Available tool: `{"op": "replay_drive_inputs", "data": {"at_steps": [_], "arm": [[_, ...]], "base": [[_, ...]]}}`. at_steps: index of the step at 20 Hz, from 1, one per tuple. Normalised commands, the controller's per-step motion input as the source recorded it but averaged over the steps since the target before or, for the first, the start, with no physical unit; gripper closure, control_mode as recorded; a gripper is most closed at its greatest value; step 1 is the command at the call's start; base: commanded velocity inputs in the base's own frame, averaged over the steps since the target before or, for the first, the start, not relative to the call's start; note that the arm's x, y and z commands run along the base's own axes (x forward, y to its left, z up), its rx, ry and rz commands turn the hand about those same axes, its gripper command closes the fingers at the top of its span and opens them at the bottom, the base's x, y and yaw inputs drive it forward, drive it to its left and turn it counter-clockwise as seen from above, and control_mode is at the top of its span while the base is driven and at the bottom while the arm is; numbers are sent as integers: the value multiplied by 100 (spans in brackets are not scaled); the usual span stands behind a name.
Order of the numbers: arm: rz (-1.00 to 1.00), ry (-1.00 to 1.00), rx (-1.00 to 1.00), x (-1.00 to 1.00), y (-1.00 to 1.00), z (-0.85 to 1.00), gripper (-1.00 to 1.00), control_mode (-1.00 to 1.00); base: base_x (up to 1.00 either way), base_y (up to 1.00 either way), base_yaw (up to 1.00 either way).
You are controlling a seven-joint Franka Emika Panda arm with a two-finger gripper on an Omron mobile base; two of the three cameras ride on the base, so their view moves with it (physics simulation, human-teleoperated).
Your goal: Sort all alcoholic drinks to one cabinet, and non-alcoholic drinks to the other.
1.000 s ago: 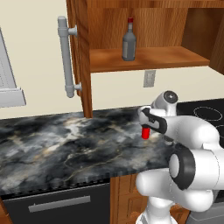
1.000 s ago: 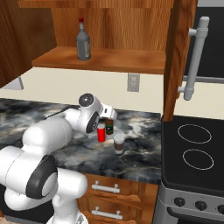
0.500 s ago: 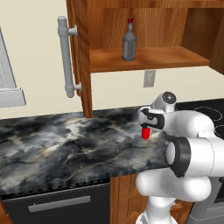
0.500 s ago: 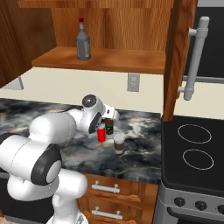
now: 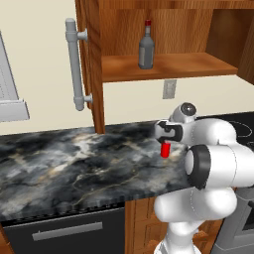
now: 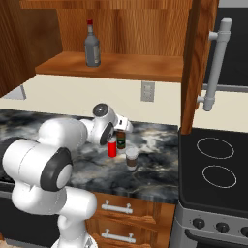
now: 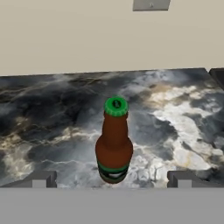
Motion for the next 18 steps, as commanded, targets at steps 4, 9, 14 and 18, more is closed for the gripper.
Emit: {"op": "replay_drive_inputs", "data": {"at_steps": [4,9,14,18], "arm": [[-1,0,0,17,0,-13,-100,-100],[0,0,0,15,0,-16,-100,-100],[0,0,0,14,-1,-12,-100,-100],[0,0,0,14,-3,-8,-100,-100]], "base": [[0,0,0],[0,0,0],[0,0,0],[0,0,0]]}}
